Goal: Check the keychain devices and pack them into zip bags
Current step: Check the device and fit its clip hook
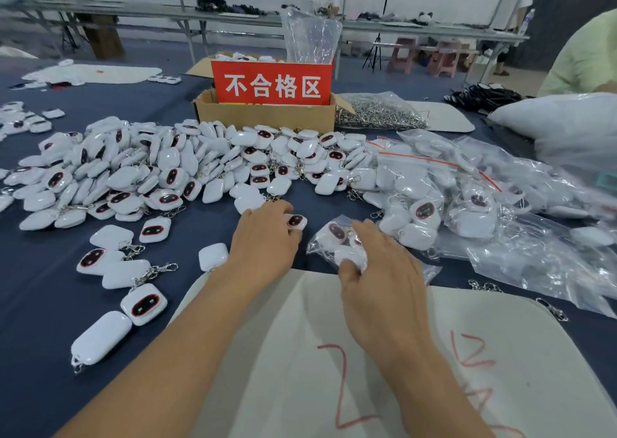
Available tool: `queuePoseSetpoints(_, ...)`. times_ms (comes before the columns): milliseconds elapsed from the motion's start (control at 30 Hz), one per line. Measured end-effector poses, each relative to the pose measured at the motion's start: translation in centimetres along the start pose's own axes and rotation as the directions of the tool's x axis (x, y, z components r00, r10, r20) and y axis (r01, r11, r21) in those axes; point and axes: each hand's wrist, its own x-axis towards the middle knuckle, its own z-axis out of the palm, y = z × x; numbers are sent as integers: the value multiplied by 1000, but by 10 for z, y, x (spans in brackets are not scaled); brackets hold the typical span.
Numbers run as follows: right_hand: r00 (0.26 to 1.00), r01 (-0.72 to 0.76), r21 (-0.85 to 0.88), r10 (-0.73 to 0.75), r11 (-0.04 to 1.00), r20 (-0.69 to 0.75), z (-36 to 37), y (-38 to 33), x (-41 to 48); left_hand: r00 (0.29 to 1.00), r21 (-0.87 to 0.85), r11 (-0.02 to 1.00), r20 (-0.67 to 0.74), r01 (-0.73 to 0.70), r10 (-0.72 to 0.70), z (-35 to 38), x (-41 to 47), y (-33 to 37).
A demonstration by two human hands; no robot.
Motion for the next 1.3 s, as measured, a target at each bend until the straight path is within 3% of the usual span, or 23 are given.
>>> queuePoseSetpoints(67, 1000, -5, -20, 6, 1000, 9, 2, -1, -1, 1000, 21, 1000, -22, -10, 11, 2, -8, -1)
queuePoseSetpoints(167, 995, -19, 130, 31, 991, -94, 0, -5, -3, 992, -28, 999, -127, -21, 17, -2, -17, 0)
queuePoseSetpoints(267, 993, 56, 221, -30, 974, -117, 0, -12, -10, 979, -231, 970, -164, 78, -118, -14, -24, 5)
queuePoseSetpoints(333, 991, 91, 288, -59, 953, -118, 1, -14, -14, 976, -500, 858, -100, 118, -193, -20, -31, 9)
queuePoseSetpoints(400, 999, 28, 454, -17, 891, -30, 6, -12, -14, 995, -692, 718, -5, 72, -104, -24, -42, 12)
queuePoseSetpoints(433, 997, -70, 575, 37, 815, 70, 7, -13, -13, 999, -730, 683, 25, 36, -26, -24, -48, 13)
queuePoseSetpoints(500, 959, -265, 710, 107, 652, 261, 10, -13, -9, 991, -740, 672, 76, -20, 114, -23, -56, 17)
queuePoseSetpoints(633, 946, -310, 697, 132, 647, 298, 8, -11, -5, 978, -690, 722, 120, -43, 173, -22, -60, 26)
queuePoseSetpoints(767, 954, -298, 723, 169, 623, 247, 3, -6, -3, 953, -800, 595, 232, 72, 196, -30, -57, 24)
queuePoseSetpoints(867, 962, -265, 774, 216, 576, 168, -1, -4, -1, 952, -848, 502, 272, 169, 139, -35, -54, 22)
queuePoseSetpoints(967, 948, -276, 846, 274, 456, 161, -5, -2, 2, 949, -785, 587, 304, 201, 81, -35, -57, 23)
queuePoseSetpoints(1133, 919, -377, 894, 222, 241, 327, -12, -1, 5, 908, -690, 688, 404, 225, 108, -33, -62, 25)
queuePoseSetpoints(1233, 906, -422, 880, 140, 216, 400, -15, 2, 6, 941, -647, 725, 338, 236, -4, -31, -60, 23)
queuePoseSetpoints(1300, 899, -437, 868, 119, 234, 421, -15, 3, 7, 957, -695, 662, 259, 281, -134, -30, -58, 23)
